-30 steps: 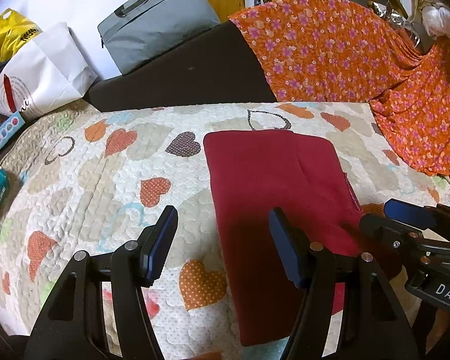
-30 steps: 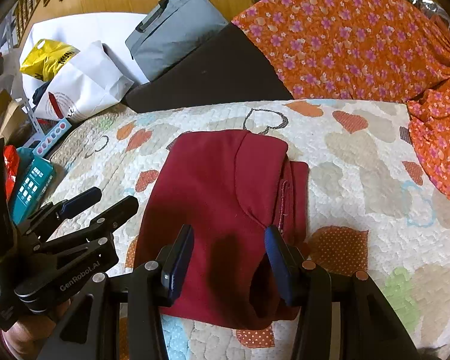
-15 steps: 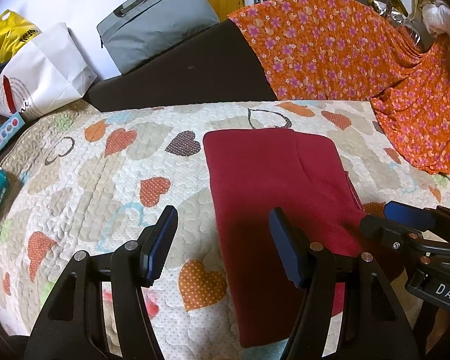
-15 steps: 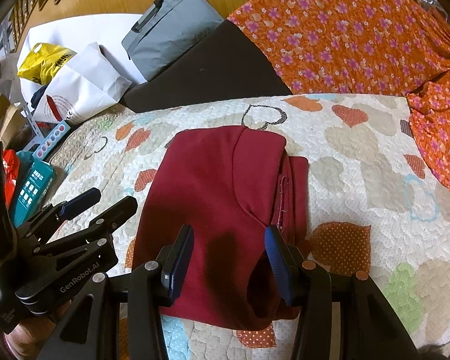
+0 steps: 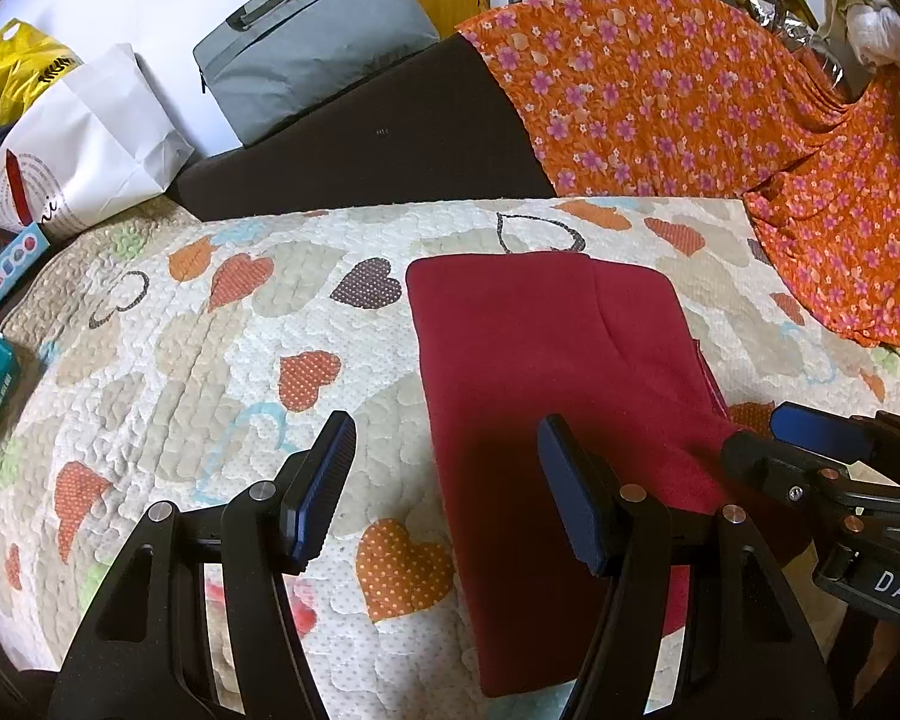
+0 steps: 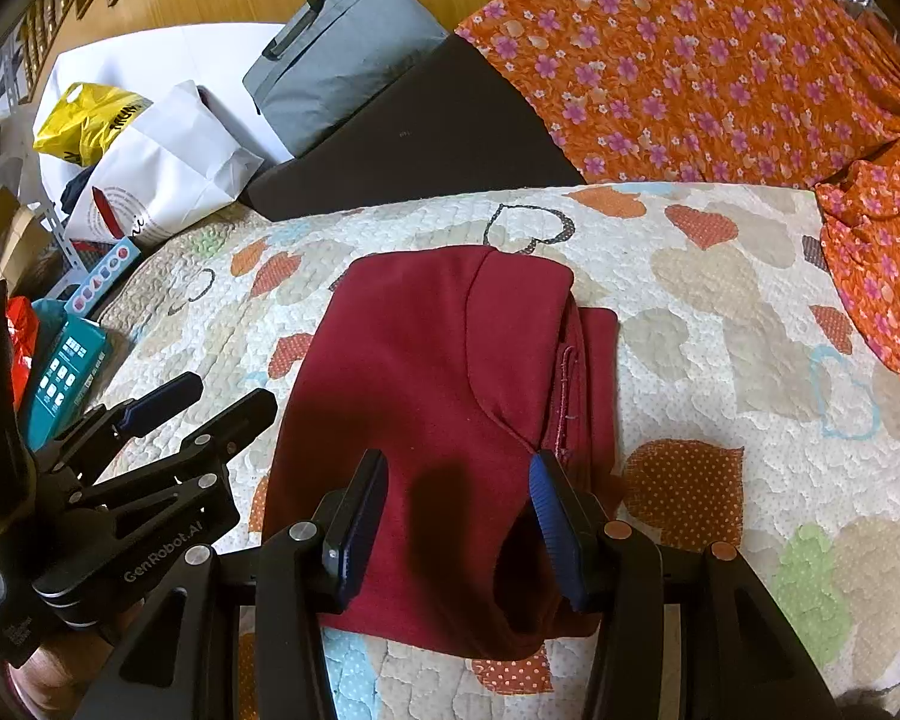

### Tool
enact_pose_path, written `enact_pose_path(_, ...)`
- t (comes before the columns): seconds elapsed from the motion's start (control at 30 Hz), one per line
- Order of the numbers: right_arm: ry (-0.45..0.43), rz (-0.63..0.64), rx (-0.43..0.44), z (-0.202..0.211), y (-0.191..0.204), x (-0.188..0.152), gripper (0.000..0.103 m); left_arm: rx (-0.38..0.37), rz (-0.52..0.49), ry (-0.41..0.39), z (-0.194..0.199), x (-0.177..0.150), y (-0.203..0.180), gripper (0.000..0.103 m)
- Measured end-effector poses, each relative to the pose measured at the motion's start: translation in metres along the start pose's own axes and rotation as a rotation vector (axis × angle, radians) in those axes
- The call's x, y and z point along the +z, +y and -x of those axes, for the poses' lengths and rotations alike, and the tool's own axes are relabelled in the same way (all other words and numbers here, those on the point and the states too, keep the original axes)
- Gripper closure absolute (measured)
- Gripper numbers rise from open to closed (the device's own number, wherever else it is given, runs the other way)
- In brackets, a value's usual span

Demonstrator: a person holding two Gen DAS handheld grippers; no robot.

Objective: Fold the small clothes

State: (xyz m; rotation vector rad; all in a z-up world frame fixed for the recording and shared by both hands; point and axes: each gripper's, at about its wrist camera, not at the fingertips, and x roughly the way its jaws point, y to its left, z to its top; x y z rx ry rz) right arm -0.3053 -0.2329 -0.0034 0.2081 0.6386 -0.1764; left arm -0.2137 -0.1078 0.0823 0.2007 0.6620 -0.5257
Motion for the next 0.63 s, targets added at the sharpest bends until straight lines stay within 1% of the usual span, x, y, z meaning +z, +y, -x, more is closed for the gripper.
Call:
enact_pose_path(0.5, 0.018, 0.000, 0.003, -0.0043, 0.0016, -0.0016, 0.056, -0.002, -0.004, -0.005, -0.0012, -0.0006, -0.0011, 0.040)
enact_pose_path(0.63, 0.025, -0.003, 0.006, -0.0062, 0.0016, -0.0009, 0.056, -0.007, 0.000, 0.004, -0.0016, -0.0013, -0.0016, 0.040)
